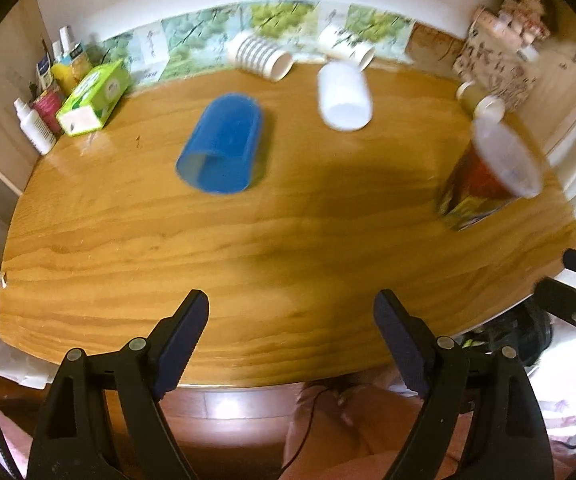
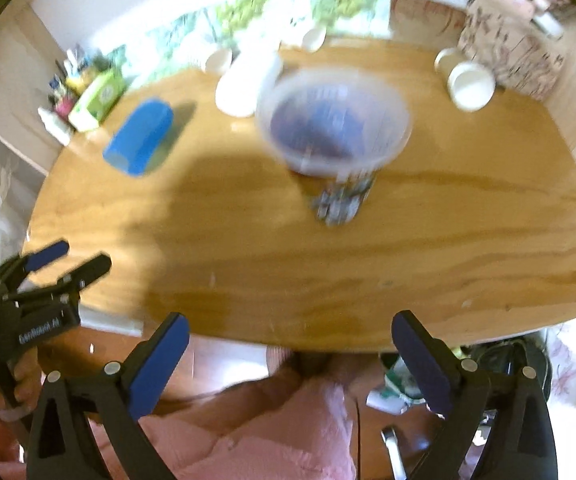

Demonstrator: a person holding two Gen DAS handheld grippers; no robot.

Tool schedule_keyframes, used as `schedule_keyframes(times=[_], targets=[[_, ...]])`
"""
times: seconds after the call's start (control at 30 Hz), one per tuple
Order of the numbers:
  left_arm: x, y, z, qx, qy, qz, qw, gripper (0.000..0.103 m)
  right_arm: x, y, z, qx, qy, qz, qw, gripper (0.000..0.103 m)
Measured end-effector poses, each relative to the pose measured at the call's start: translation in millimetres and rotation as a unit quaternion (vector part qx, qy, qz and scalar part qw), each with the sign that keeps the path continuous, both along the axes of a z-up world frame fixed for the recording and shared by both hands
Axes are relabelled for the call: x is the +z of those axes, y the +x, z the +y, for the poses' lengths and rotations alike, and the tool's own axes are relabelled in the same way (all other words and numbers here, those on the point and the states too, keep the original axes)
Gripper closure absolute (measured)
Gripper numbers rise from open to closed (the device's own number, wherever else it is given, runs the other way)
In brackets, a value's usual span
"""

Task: Flip cup upright
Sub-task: 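Set the printed cup upright on the desk and open the left gripper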

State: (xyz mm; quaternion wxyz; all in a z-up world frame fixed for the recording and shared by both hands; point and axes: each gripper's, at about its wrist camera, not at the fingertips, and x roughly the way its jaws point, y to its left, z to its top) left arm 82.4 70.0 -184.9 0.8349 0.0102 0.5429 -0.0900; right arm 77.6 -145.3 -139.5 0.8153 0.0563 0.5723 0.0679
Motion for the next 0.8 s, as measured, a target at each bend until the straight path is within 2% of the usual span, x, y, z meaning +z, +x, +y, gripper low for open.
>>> schedule_keyframes(times=[0.17, 0.33, 0.5, 0.6, 0.8], targets=[[33, -5, -9, 0.011, -0.060, -0.021, 0.9979, 0.016, 30, -1, -5, -0.013, 0.002, -0.052, 0.999, 0.001], [76, -12, -24, 0.022, -0.081, -0.070, 0.9940, 0.016, 62, -8, -17, -0.026, 0.018, -0.096, 0.995, 0.001], [114, -18, -34, 0.045, -0.094, -0.112, 0.9882, 0.016, 91, -20, -35, -0.042, 0.054, -0.127, 0.990, 0.001], [132, -20, -36, 0.054, -0.100, -0.127, 0.9854, 0.015, 110, -29, -40, -0.047, 0.050, -0.163, 0.984, 0.001], [166, -43, -42, 0.074, -0.067, -0.198, 0.9750, 0.004, 140, -50, -49, -0.070, 0.059, -0.230, 0.969, 0.001]])
